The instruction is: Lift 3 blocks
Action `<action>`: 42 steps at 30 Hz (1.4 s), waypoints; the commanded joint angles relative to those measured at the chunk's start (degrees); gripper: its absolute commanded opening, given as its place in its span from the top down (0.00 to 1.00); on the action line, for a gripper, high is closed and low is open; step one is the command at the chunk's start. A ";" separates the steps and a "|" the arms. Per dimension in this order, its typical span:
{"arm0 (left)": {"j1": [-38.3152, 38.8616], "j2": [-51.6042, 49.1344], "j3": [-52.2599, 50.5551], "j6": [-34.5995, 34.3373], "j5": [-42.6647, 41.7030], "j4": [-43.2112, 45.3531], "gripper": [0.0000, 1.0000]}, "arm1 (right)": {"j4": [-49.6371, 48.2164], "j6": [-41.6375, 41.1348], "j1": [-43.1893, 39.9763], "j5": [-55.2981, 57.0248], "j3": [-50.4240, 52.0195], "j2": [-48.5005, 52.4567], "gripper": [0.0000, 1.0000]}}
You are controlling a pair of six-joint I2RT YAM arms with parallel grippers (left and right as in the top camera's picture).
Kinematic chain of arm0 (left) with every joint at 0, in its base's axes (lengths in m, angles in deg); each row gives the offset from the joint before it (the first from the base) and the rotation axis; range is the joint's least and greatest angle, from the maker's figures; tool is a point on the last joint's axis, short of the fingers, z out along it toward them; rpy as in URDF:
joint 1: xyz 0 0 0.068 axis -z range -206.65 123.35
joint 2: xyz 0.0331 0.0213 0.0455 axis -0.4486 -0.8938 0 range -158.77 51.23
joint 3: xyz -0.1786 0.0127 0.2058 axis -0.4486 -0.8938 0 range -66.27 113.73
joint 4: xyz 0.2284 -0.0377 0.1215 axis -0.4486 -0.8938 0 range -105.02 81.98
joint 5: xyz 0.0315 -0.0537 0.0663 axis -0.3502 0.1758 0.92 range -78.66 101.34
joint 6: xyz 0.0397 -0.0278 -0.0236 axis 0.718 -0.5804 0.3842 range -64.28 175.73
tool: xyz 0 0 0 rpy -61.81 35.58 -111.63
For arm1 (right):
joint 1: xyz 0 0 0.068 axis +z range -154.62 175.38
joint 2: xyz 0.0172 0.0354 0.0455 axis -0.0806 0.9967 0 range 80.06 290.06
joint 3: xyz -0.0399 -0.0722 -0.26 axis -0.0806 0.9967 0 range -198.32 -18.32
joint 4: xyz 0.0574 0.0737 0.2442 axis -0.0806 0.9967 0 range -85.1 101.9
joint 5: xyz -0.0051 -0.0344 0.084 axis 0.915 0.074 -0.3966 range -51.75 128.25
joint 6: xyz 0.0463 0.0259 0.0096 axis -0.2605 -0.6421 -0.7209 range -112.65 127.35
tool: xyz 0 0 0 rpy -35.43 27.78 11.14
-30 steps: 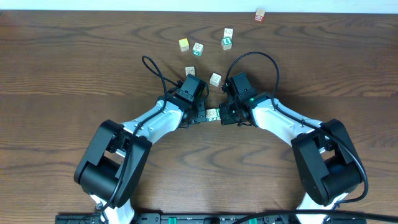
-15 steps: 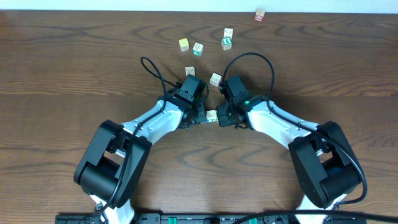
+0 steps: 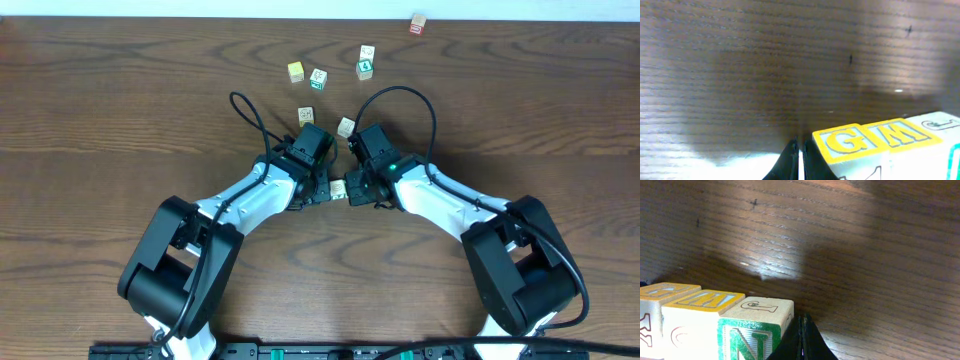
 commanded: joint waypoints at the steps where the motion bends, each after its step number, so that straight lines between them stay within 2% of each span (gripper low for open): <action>1: 2.60 0.09 0.81 5.07 -4.79 0.09 0.92 | -0.50 -0.15 3.37 -9.81 -0.09 0.39 0.99; 8: 2.60 0.09 0.81 4.17 -4.24 -0.17 0.92 | -0.48 -0.15 3.32 -9.81 -0.09 0.39 0.99; 13: 2.60 0.09 0.81 -1.64 -4.52 -0.74 0.92 | -0.48 -0.57 3.32 -9.84 -0.09 0.39 0.99; 17: 2.60 0.09 0.81 -4.11 -9.01 -0.55 0.92 | -0.46 -0.83 3.32 -9.86 -0.09 0.39 0.99; 31: 2.67 0.09 0.81 -2.25 -10.27 -1.57 0.93 | -0.48 -1.01 3.43 -10.51 -0.09 -0.09 0.99; 42: 2.67 0.35 1.31 -0.37 -11.76 -1.33 0.93 | -0.52 -1.01 3.43 -16.06 -0.09 -1.03 0.99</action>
